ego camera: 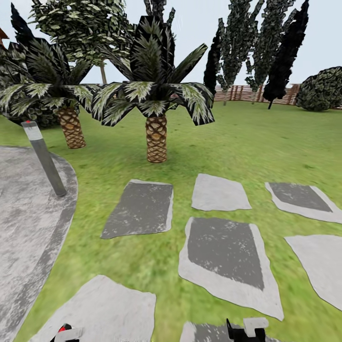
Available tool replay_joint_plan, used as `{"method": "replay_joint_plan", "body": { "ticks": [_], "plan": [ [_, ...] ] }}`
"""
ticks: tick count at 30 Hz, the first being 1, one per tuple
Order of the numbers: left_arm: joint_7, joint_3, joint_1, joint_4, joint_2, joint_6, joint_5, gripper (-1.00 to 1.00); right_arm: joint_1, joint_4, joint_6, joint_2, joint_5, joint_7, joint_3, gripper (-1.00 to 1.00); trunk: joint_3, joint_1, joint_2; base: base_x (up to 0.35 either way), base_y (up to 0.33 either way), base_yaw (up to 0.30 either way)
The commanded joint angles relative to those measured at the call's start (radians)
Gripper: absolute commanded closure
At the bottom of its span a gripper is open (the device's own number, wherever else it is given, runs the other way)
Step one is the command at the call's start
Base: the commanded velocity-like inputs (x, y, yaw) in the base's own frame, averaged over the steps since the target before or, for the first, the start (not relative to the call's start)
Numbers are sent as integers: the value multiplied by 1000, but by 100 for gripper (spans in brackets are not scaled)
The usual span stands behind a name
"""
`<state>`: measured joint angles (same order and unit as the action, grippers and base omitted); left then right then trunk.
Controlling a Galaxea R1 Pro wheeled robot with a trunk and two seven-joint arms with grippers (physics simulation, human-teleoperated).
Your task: Pick up the pesticide atomizer in the garden and spray insectifuge to fully cover both potted plants in the garden.
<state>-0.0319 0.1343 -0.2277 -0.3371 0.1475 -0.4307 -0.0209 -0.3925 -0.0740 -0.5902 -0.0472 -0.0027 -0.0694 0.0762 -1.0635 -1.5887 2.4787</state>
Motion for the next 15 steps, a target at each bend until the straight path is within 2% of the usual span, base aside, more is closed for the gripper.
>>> {"method": "replay_joint_plan", "body": {
  "ticks": [1,15],
  "plan": [
    [-2,-1,-1,1,0,-3,-2,100,0,0,-2,0,0,-7,8,-100,-1,0,0,0,0,274],
    [-2,-1,-1,1,-5,-3,1,100,0,1,-2,0,1,-7,10,-100,-1,0,0,0,0,276]
  ]
}}
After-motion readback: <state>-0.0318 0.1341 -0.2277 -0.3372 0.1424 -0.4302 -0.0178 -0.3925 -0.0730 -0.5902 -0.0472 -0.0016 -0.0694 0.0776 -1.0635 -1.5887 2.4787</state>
